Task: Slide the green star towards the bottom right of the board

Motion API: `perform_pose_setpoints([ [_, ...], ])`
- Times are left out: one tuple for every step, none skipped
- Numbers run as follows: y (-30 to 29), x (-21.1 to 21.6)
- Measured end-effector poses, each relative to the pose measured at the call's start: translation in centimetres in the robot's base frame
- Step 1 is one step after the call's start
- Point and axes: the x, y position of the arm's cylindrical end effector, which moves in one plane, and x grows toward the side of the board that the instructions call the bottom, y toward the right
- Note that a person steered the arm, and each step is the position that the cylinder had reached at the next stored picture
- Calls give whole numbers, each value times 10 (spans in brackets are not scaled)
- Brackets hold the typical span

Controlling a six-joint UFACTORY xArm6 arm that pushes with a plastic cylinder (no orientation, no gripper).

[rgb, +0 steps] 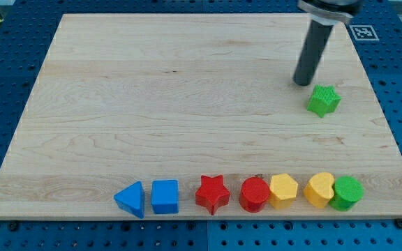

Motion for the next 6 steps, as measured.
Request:
perform_pose_setpoints([
  [23,21],
  [23,23],
  [4,24],
  [-10,26],
  [-9,60],
  [-9,62],
])
